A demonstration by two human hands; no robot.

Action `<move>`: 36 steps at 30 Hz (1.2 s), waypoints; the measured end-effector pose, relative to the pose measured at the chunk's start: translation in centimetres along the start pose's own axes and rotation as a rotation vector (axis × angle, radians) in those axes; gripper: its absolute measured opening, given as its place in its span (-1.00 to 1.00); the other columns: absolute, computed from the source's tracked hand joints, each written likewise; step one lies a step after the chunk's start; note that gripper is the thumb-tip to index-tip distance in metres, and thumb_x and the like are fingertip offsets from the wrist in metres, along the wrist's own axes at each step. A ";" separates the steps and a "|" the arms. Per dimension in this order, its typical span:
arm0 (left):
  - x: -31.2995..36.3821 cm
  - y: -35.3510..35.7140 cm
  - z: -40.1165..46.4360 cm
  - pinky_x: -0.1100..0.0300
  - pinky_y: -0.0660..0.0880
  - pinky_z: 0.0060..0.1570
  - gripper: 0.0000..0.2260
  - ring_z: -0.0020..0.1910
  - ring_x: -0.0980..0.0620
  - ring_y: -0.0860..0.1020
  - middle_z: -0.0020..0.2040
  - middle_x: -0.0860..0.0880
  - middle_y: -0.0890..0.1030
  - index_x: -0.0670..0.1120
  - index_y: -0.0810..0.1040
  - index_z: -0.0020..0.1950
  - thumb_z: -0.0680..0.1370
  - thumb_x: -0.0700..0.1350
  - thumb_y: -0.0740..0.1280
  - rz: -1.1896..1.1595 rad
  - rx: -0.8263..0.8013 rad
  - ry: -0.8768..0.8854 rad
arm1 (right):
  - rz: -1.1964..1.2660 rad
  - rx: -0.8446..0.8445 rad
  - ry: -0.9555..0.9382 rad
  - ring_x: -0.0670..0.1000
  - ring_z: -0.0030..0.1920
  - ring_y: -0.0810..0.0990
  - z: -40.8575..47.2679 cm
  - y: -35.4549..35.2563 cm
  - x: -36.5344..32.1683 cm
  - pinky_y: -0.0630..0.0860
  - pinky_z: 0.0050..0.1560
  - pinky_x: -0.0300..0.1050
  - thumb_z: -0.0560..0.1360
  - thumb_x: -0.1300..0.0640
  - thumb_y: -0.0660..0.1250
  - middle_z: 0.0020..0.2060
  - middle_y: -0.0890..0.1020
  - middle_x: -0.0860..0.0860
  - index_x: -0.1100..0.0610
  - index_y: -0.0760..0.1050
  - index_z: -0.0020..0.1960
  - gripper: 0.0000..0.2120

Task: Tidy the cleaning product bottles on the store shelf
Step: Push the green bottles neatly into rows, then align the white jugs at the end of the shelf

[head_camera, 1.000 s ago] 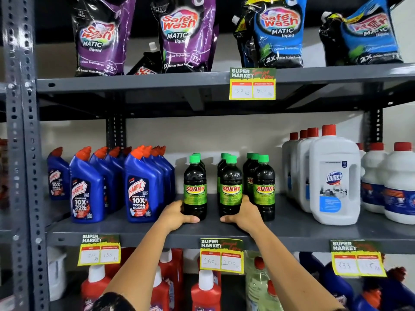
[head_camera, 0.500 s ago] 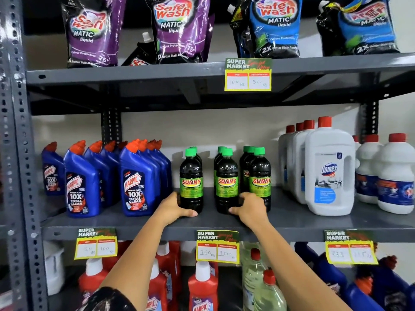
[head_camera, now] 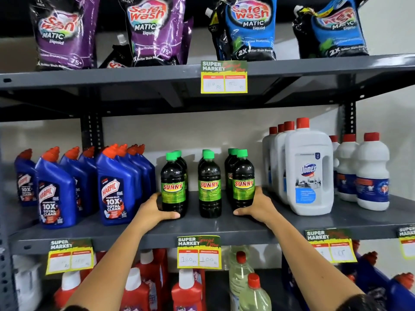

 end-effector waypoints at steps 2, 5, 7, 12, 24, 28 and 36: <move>0.0 -0.1 -0.2 0.09 0.40 0.28 -0.10 0.28 -0.05 0.49 0.31 -0.08 0.54 -0.08 0.31 0.45 0.19 0.05 0.62 0.014 0.002 -0.011 | -0.002 -0.008 0.003 0.15 0.24 0.53 -0.1 0.0 0.1 0.49 0.15 0.00 0.15 0.01 0.65 0.21 0.58 0.13 0.18 0.26 0.32 -0.10; 0.2 -0.4 -0.4 0.04 0.42 0.28 0.00 0.24 -0.04 0.51 0.27 -0.08 0.57 -0.06 0.35 0.41 0.04 0.21 0.60 0.018 -0.016 -0.035 | -0.005 -0.020 -0.003 0.15 0.23 0.53 -0.1 0.0 0.0 0.50 0.17 0.02 0.15 -0.01 0.65 0.21 0.57 0.13 0.18 0.26 0.32 -0.11; 0.2 -0.4 -0.5 -0.01 0.42 0.30 0.05 0.24 -0.04 0.52 0.27 -0.07 0.57 -0.04 0.34 0.41 -0.01 0.25 0.58 0.030 -0.024 -0.043 | -0.012 -0.024 -0.011 0.15 0.24 0.53 0.0 0.0 0.0 0.49 0.17 0.02 0.16 -0.02 0.64 0.22 0.57 0.13 0.18 0.26 0.31 -0.12; 0.8 0.0 -0.9 0.03 0.37 0.32 -0.06 0.33 -0.08 0.44 0.37 -0.08 0.47 -0.04 0.23 0.47 0.21 0.14 0.59 0.044 0.000 -0.039 | -0.050 -0.035 -0.025 0.17 0.24 0.53 -0.1 0.1 -0.1 0.50 0.17 0.04 0.18 -0.02 0.64 0.21 0.57 0.15 0.20 0.23 0.30 -0.13; 8.7 1.6 -7.3 0.18 0.40 -0.11 -0.97 -0.12 -0.02 0.50 -0.14 -0.02 0.54 -0.08 0.51 -0.05 0.55 -0.16 0.28 0.076 0.571 0.461 | -0.176 0.052 0.001 0.10 -0.03 0.60 -2.9 -10.1 5.4 0.44 -0.04 -0.10 0.29 -0.03 0.57 -0.17 0.62 0.07 0.14 0.53 -0.14 -0.67; 15.3 10.8 -6.3 0.09 0.54 -0.06 -0.87 -0.18 -0.01 0.61 -0.18 -0.05 0.69 0.00 0.64 -0.18 0.53 -0.14 0.32 0.015 -0.089 0.402 | -0.185 0.022 0.112 0.10 -0.27 0.58 -3.1 -16.7 9.4 0.45 -0.25 -0.10 0.28 -0.06 0.56 -0.40 0.60 0.07 0.19 0.49 -0.32 -0.63; 21.2 25.3 -3.7 0.24 0.43 0.14 -0.44 0.13 0.08 0.54 0.20 0.00 0.58 -0.11 0.43 0.34 0.39 -0.08 0.52 -0.184 -0.472 0.166 | 0.194 -0.089 0.006 0.09 0.13 0.63 -0.2 -19.7 14.1 0.55 0.20 0.01 -0.12 -0.24 0.65 0.09 0.66 0.14 0.11 0.42 0.29 0.06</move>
Point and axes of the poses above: each hand's wrist, its own z-axis towards the middle knuckle, its own y-axis out of the palm, x = y × z, the point moved 3 cm from there along z, towards the middle knuckle
